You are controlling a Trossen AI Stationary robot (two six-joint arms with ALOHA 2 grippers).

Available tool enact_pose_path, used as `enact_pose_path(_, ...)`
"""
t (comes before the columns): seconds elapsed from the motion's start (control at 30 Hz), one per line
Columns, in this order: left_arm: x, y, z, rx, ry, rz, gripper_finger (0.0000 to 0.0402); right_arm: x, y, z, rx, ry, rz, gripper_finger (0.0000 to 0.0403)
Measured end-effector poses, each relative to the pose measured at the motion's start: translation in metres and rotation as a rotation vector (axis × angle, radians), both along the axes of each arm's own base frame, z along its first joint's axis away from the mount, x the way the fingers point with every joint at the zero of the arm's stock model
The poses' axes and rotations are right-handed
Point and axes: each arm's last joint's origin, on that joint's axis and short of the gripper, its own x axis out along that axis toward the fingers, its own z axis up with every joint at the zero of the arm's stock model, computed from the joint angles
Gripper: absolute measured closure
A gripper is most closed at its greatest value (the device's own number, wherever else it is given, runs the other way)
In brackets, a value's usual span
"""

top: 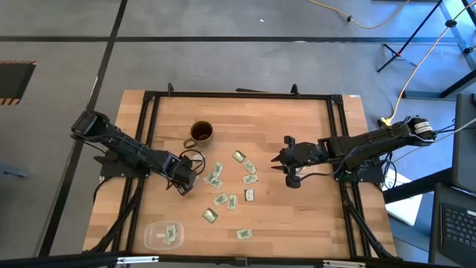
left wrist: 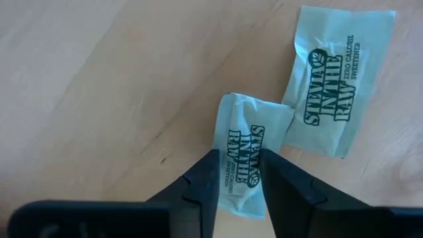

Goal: Pick and place Stevia / Truvia into bins
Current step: Put the stevia packet into the bottom transparent container

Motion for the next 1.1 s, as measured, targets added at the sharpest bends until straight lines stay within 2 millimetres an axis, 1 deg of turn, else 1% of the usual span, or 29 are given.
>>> enact_pose_path(0.3, 0.001, -0.001, 0.001, -0.009, 0.004, -0.017, 0.0339, 0.000, 0.000, 0.000, -0.002, 0.001, 0.002, 0.0284)
enact_pose_path(0.43, 0.006, -0.003, 0.008, -0.019, 0.018, -0.049, 0.0349, 0.000, 0.000, 0.000, -0.002, 0.001, 0.002, 0.0284)
enact_pose_path(0.53, 0.011, -0.005, 0.018, -0.018, 0.016, -0.070, 0.0355, 0.000, 0.000, 0.000, -0.002, 0.002, 0.002, 0.0284)
enact_pose_path(0.63, 0.011, -0.005, 0.025, -0.008, 0.043, -0.072, 0.0359, 0.000, 0.000, 0.000, -0.001, 0.005, 0.000, 0.0284)
enact_pose_path(0.7, 0.015, -0.008, 0.031, -0.013, 0.027, -0.076, 0.0362, 0.000, 0.000, 0.000, -0.001, 0.007, 0.000, 0.0284)
enact_pose_path(0.87, 0.022, -0.022, 0.046, -0.068, -0.019, -0.115, 0.0364, -0.001, 0.000, -0.001, -0.002, 0.015, 0.000, 0.0284)
enact_pose_path(0.97, 0.024, -0.037, 0.056, -0.103, -0.049, -0.131, 0.0364, -0.001, 0.000, -0.001, -0.002, 0.016, 0.000, 0.0284)
enact_pose_path(1.1, 0.020, -0.063, 0.070, -0.163, -0.076, -0.123, 0.0367, -0.001, 0.000, -0.001, -0.002, 0.016, 0.000, 0.0284)
